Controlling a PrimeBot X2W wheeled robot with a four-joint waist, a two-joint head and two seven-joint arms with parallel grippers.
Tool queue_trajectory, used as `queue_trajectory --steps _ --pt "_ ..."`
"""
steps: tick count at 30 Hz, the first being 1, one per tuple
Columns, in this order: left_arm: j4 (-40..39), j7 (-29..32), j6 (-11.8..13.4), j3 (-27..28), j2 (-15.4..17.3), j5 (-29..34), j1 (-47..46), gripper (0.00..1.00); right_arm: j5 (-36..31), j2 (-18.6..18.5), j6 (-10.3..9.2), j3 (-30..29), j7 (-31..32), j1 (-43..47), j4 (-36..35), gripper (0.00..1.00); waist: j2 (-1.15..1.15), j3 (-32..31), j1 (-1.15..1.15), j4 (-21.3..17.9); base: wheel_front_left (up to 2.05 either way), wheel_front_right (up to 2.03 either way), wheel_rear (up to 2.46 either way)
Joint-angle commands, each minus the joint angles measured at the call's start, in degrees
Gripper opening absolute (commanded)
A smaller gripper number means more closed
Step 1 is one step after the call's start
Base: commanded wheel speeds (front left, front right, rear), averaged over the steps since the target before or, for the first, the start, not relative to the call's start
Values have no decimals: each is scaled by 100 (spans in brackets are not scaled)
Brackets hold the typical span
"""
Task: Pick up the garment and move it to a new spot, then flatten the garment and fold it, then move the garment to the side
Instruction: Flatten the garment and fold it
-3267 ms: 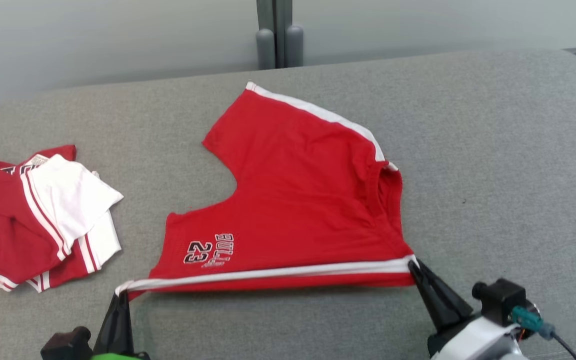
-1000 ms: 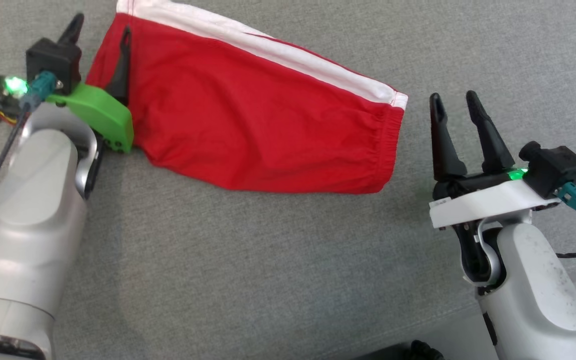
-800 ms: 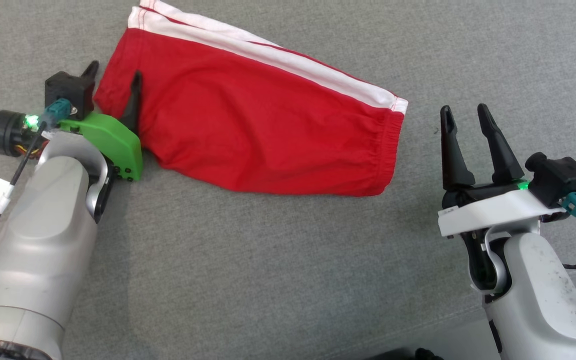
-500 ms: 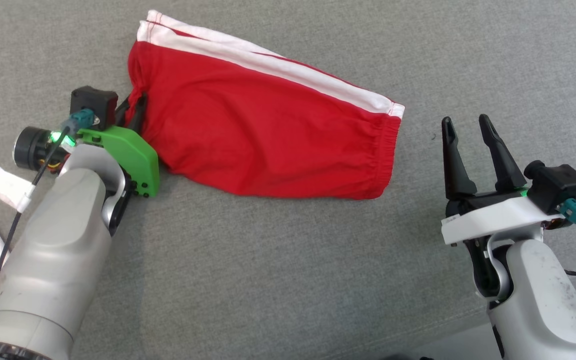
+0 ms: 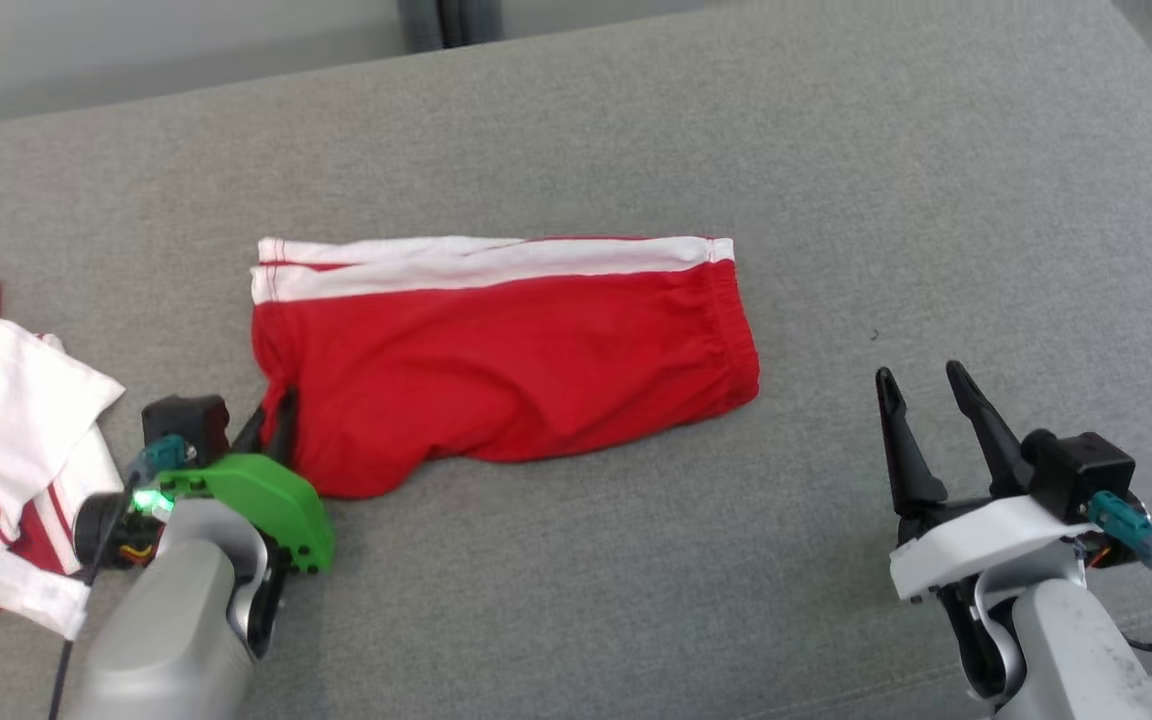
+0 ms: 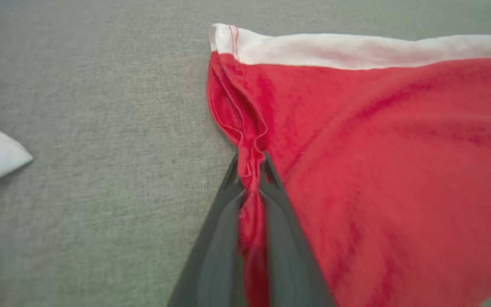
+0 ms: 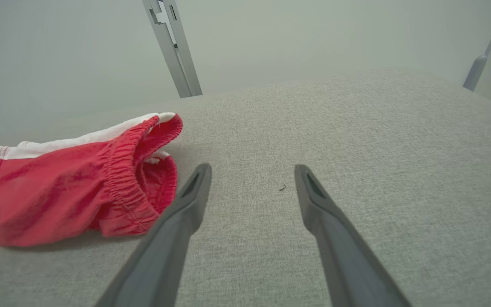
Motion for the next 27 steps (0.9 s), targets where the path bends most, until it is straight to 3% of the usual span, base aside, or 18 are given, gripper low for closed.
queue_trajectory --steps 1,8,9,10,11,19,27 --pt "-132 6 95 83 1 -16 324 0 -45 -20 -11 -11 -26 124 45 100 0 -452 0 399 0 0 0" --pt "-1230 0 492 551 -153 226 1360 0 -38 -19 -11 132 -26 277 120 100 0 -545 0 749 0 0 0" --pt "-1379 0 527 587 -192 291 1471 26 -16 -20 -11 200 -26 215 121 100 0 -524 0 808 0 0 0" --pt "-1481 0 552 608 -224 349 1548 92 10 -20 -11 268 -26 142 128 100 0 -511 0 852 0 0 0" --pt "-1598 -1 565 621 -261 410 1612 100 45 -20 -11 369 -26 42 149 100 0 -481 0 914 0 0 0" --pt "-2250 -1 481 847 -436 940 1656 100 -59 -25 -11 857 -25 -917 890 100 0 -232 0 1304 0 0 0" --pt "-2343 -2 297 987 -584 1283 1604 100 -273 -19 -11 473 -25 -1244 2289 100 0 -88 0 1489 0 0 0"
